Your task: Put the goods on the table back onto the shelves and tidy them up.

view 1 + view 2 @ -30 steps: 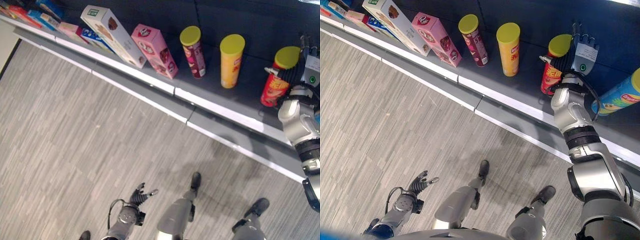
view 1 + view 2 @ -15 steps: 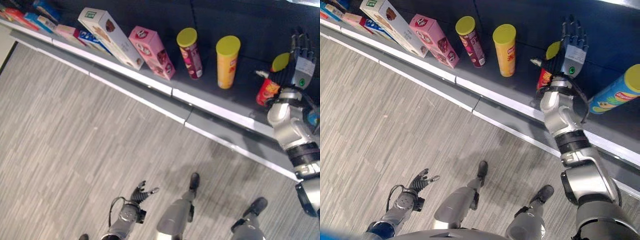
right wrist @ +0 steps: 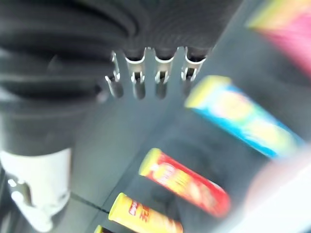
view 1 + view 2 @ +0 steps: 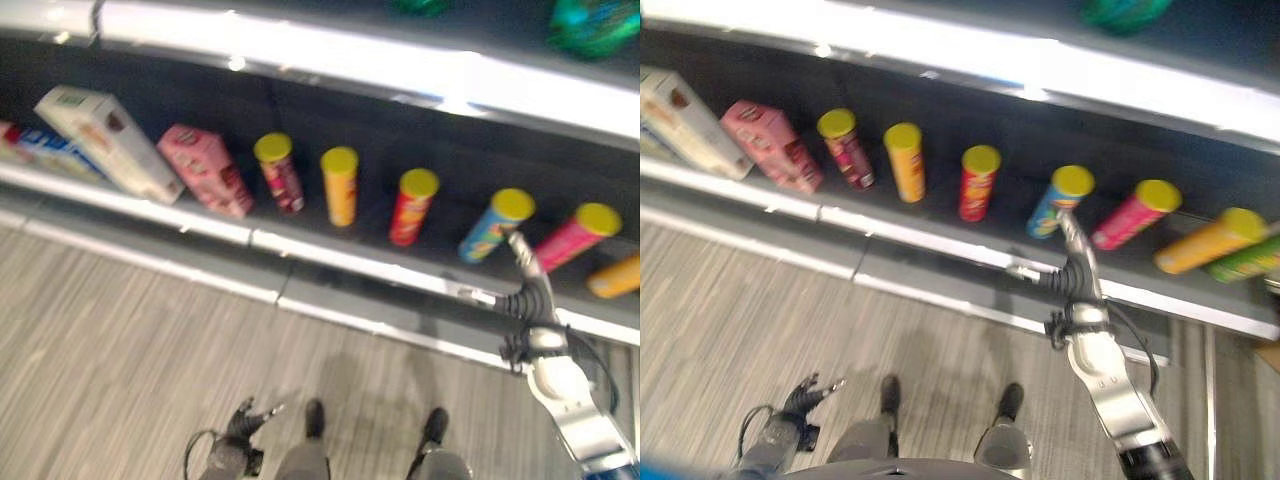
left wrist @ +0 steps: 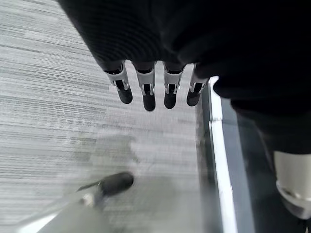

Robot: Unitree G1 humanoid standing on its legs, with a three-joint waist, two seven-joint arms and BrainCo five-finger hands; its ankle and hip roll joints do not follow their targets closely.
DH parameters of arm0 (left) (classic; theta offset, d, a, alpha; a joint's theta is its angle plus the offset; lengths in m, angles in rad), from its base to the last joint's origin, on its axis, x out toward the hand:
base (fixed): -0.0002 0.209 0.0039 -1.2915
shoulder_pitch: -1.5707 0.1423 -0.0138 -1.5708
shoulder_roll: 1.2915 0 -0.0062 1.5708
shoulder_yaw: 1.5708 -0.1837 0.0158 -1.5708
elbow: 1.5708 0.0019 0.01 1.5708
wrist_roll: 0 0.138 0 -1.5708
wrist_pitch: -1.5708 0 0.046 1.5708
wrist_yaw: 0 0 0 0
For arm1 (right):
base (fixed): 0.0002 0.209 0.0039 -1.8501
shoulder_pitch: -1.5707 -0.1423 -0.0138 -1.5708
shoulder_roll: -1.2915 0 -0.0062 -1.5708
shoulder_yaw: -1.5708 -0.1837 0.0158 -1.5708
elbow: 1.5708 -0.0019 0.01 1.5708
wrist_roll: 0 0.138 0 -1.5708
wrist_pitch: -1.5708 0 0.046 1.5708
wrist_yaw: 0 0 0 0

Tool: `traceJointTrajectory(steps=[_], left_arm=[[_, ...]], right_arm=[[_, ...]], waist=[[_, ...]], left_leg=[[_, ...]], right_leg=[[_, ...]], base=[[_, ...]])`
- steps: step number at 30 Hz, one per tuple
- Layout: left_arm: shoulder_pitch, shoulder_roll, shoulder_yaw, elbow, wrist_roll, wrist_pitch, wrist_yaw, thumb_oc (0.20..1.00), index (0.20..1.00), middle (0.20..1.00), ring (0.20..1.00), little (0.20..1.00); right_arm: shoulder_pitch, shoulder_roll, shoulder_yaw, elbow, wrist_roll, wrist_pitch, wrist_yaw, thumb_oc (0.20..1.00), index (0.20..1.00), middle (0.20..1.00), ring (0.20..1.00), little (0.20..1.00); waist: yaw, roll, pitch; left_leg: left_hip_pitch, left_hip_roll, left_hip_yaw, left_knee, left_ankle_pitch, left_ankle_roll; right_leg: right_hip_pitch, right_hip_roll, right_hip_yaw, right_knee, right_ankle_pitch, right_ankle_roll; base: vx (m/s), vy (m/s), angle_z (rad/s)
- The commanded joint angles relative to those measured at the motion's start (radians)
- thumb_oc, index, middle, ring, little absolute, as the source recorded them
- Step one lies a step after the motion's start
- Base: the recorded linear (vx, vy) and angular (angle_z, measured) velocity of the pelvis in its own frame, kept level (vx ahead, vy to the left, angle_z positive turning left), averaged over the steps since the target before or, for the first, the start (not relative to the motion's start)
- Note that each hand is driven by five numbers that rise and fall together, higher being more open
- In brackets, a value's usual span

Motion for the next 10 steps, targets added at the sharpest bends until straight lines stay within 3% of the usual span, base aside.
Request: traceJointTrajectory(steps=[1, 2, 4, 5, 6, 7, 10], left_arm=[[-0.013, 0.033, -0.034, 0.012, 0.039, -0.022, -0.036, 1.0, 1.0, 1.0, 1.0, 1.0], [-0.015, 0.043, -0.046, 0.016, 0.048, -0.042, -0.09, 1.0, 1.0, 1.0, 1.0, 1.0], [-0.017, 0.043, -0.057, 0.025, 0.05, -0.043, -0.103, 1.0, 1.0, 1.0, 1.0, 1.0], [-0.024, 0.035, -0.07, 0.034, 0.041, -0.053, -0.128, 1.0, 1.0, 1.0, 1.0, 1.0], [-0.024, 0.036, -0.069, 0.034, 0.041, -0.053, -0.128, 1.0, 1.0, 1.0, 1.0, 1.0], [-0.032, 0.033, -0.091, 0.042, 0.043, -0.055, -0.143, 1.0, 1.0, 1.0, 1.0, 1.0], [-0.048, 0.022, -0.114, 0.063, 0.022, -0.057, -0.152, 1.0, 1.0, 1.0, 1.0, 1.0]], right_arm=[[-0.138, -0.053, 0.021, 0.037, 0.251, -0.046, 0.204, 1.0, 1.0, 1.0, 1.0, 1.0], [-0.075, -0.135, 0.08, 0.108, 0.338, 0.007, 0.365, 1.0, 1.0, 1.0, 1.0, 1.0], [-0.062, -0.134, 0.11, 0.173, 0.358, 0.04, 0.406, 1.0, 1.0, 1.0, 1.0, 1.0], [-0.047, -0.118, 0.155, 0.355, 0.314, 0.066, 0.45, 1.0, 1.0, 1.0, 1.0, 1.0], [-0.05, -0.117, 0.157, 0.358, 0.314, 0.064, 0.451, 1.0, 1.0, 1.0, 1.0, 1.0], [-0.046, -0.072, 0.195, 0.59, 0.218, 0.09, 0.436, 1.0, 1.0, 1.0, 1.0, 1.0], [-0.067, 0.034, 0.182, 0.929, 0.088, 0.099, 0.38, 1.0, 1.0, 1.0, 1.0, 1.0]], waist=[[0.048, 0.036, -0.032], [0.042, 0.023, -0.059], [0.038, 0.02, -0.07], [0.036, 0.017, -0.081], [0.034, 0.016, -0.083], [0.032, 0.012, -0.097], [0.028, 0.01, -0.113]], left_leg=[[-0.01, 0.023, 0.059, 0.01, -0.025, -0.011], [0.022, 0.035, 0.076, 0.01, -0.031, -0.022], [0.028, 0.035, 0.079, 0.01, -0.031, -0.023], [0.047, 0.043, 0.087, 0.011, -0.034, -0.028], [0.045, 0.041, 0.086, 0.01, -0.032, -0.027], [0.058, 0.046, 0.093, 0.01, -0.034, -0.027], [0.073, 0.053, 0.096, 0.01, -0.036, -0.026]], right_leg=[[0.015, -0.051, 0.004, 0.078, -0.068, 0.042], [0.039, -0.04, 0.006, 0.078, -0.077, 0.04], [0.043, -0.039, 0.007, 0.076, -0.079, 0.038], [0.057, -0.034, 0.007, 0.078, -0.082, 0.037], [0.055, -0.035, 0.006, 0.077, -0.081, 0.037], [0.062, -0.028, 0.012, 0.076, -0.084, 0.036], [0.073, -0.022, 0.018, 0.077, -0.088, 0.033]], base=[[0.09, -0.025, -0.27], [0.08, -0.029, -0.1], [0.06, -0.022, -0.01], [0.02, -0.011, -0.06], [0.06, -0.038, -0.07], [0.04, -0.031, -0.08], [0.04, -0.034, -0.07]])
